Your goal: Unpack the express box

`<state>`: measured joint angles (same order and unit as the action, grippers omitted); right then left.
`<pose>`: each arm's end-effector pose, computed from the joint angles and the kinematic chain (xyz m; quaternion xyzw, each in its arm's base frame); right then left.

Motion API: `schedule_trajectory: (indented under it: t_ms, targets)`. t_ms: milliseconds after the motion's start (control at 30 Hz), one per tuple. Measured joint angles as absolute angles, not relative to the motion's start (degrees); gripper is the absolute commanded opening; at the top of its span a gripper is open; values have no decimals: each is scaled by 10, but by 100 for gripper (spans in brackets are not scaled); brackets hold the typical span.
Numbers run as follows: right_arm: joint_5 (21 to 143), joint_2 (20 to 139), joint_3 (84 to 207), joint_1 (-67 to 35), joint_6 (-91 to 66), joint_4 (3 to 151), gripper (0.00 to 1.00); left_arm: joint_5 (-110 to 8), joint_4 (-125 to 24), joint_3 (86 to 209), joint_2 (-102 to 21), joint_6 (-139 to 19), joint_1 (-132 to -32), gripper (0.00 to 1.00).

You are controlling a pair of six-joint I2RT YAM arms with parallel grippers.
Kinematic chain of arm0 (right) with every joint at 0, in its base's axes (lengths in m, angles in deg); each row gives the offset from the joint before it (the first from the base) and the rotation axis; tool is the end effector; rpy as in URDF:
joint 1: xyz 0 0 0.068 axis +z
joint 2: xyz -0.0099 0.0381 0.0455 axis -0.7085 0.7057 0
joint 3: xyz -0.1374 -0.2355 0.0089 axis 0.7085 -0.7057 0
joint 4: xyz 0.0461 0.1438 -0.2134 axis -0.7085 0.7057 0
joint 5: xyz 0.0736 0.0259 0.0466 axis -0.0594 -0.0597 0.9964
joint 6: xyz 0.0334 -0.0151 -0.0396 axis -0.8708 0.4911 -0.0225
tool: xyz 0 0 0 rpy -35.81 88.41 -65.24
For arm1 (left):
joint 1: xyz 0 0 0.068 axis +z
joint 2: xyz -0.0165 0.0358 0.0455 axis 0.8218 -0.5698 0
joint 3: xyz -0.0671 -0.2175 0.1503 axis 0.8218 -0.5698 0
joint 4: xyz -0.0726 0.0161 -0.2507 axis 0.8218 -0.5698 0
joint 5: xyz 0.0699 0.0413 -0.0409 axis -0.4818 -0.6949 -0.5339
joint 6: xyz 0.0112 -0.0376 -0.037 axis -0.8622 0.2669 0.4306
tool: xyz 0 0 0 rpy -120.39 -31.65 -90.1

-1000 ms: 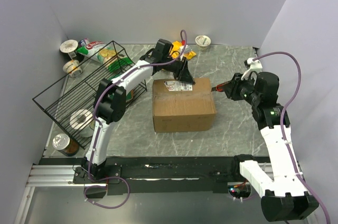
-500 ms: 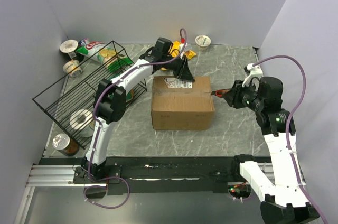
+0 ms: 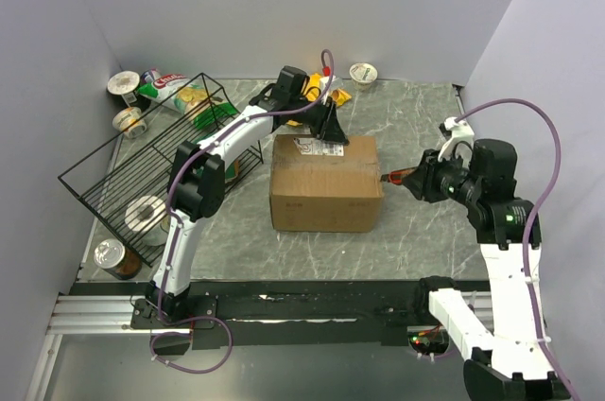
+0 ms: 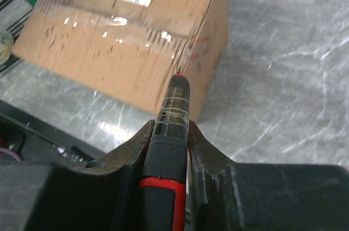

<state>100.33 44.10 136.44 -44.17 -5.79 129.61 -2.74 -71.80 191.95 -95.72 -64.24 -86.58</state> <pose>0.1337 0.0177 0.3896 -0.1132 0.8535 0.2007 0.4673 0.4303 -0.2965 0.2623 0.3798 0.7118 -0.5328 0.2552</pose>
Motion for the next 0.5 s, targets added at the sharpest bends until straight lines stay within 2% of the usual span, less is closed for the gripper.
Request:
schedule_trajectory:
  t_ms: [500]
  targets:
    - [1038,439,1439,-485,-45,1422,0,-43,-704,1922,-956,-667,-862,1]
